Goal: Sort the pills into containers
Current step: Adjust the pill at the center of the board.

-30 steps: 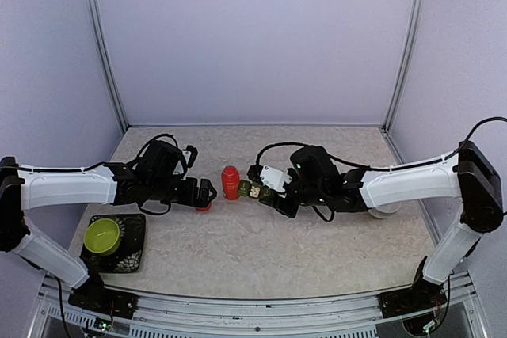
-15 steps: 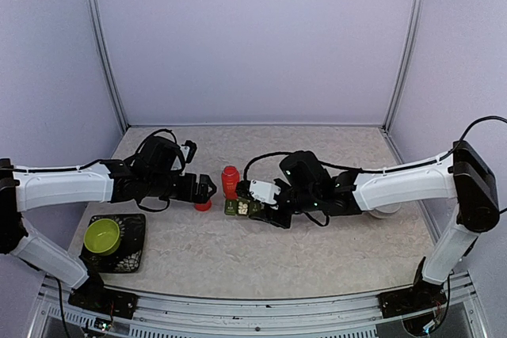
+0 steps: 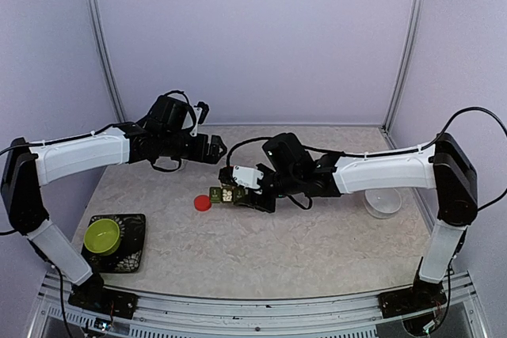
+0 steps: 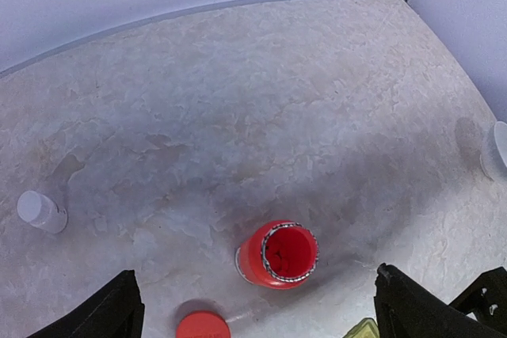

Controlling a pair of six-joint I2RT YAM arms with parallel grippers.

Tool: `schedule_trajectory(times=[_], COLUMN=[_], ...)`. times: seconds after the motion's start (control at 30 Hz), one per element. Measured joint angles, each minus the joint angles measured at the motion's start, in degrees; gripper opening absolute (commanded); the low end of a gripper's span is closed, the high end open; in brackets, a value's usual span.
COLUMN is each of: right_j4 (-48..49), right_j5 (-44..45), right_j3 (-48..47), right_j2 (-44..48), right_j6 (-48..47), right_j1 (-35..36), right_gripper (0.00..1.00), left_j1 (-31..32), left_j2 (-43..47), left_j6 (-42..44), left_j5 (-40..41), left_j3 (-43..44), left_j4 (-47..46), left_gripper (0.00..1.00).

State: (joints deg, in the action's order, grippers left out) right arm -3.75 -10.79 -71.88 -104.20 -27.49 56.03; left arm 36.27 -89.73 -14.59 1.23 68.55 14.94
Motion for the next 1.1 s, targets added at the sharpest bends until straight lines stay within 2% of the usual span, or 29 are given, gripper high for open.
schedule_trajectory(times=[0.27, 0.47, 1.1], right_j4=[-1.4, -2.5, -4.4], right_j5=[-1.9, -4.5, -7.0], right_j3=[-3.6, -4.2, -7.2], right_j2=[-1.8, -2.3, -4.9], right_j6=[-1.5, -1.7, -2.9], right_j1=[-2.5, -4.5, -5.1], right_gripper=[0.15, 0.15, 0.14], left_j1=[-2.3, -2.4, -2.4], left_j2=[-3.5, -3.4, -3.7], left_j6=[1.8, 2.3, 3.5], left_j5=[-0.8, -2.4, -7.4], left_j3=[1.2, -1.4, -3.6], left_j4=[1.0, -1.2, -3.0], left_gripper=[0.95, 0.93, 0.82])
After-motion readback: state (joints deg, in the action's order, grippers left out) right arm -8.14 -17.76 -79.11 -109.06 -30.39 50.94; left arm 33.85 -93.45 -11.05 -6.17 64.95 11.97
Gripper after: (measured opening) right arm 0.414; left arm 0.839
